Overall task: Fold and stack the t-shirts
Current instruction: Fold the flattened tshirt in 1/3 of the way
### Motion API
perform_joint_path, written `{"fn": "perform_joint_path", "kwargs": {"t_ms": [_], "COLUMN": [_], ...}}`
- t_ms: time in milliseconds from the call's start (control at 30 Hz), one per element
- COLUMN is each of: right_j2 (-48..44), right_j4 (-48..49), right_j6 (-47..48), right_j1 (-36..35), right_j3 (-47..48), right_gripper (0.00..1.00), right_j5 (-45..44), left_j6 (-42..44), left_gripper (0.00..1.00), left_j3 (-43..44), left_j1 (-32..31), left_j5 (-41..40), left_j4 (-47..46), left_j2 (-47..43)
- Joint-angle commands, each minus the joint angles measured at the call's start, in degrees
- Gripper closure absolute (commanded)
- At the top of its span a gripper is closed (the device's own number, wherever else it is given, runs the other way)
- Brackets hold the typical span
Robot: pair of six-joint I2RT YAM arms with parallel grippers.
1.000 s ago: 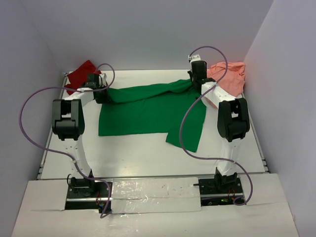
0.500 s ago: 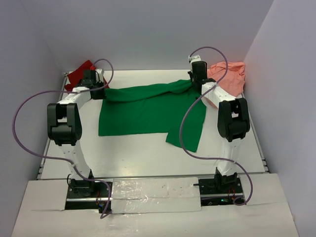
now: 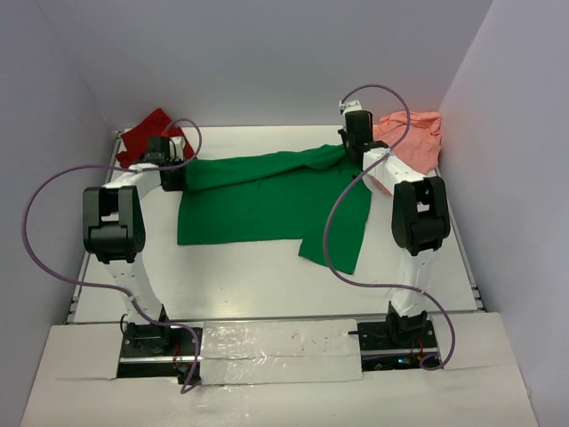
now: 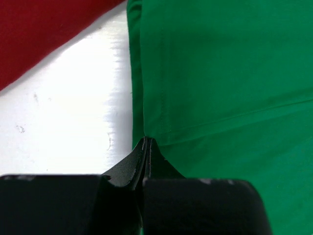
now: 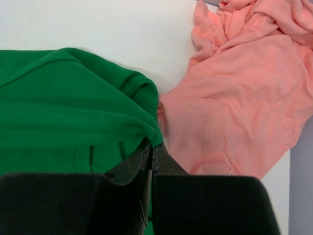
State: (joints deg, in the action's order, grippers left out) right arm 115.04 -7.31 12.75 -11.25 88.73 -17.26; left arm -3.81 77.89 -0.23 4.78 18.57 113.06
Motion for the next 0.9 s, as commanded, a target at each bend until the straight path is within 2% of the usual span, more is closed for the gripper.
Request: {"fn": "perform_joint_path", "kwargs": {"t_ms": [0, 467, 500, 533, 600, 633, 667, 700, 867], "right_j2": [-3.1, -4.3, -4.1, -4.0, -4.0, -4.0, -4.0, -4.0, -5.4], "right_j4": [-0.5, -1.0, -1.1, -1.3, -1.4, -1.4, -1.7, -1.7, -0.7], "right_j6": [-1.1, -1.6, -1.8, -1.9, -2.0, -2.0, -2.0, -2.3, -2.7], "right_j1": [0.3, 0.1, 0.1, 0.1, -0.3, -0.3, -0.4, -0.4, -0.4], "right_j3": [2.5, 1.0, 1.5, 1.6, 1.5, 1.4, 1.2, 0.7, -2.7], "right_gripper": [1.0, 1.0, 1.0, 1.0, 1.0, 1.0, 1.0, 1.0, 1.0], "right_j5": [-0.3, -0.2, -0.2, -0.1, 0.0, 0.1, 0.2, 0.2, 0.2], "left_j6": [1.0, 1.9, 2.0, 2.0, 2.0, 2.0, 1.9, 2.0, 1.9], "left_gripper": [1.0, 0.99, 0.94, 0.77, 0.56, 0.41, 0.37, 0.26, 0.22], "left_j3": [-0.6, -2.0, -2.2, -2.3, -3.0, -3.1, -3.3, -3.8, -4.9], "left_j1": [1.8, 2.7, 2.7, 2.7, 2.7, 2.7, 2.7, 2.7, 2.5], "left_j5": [0.1, 1.0, 1.4, 1.3, 0.9, 0.4, 0.2, 0.1, 0.2], "left_j4": [-1.3, -1.8, -1.8, -1.8, -2.4, -2.5, -2.6, -3.0, -4.0], "left_j2": [-2.9, -3.6, -3.6, -3.6, -3.9, -4.1, -4.3, -5.0, -8.6]}}
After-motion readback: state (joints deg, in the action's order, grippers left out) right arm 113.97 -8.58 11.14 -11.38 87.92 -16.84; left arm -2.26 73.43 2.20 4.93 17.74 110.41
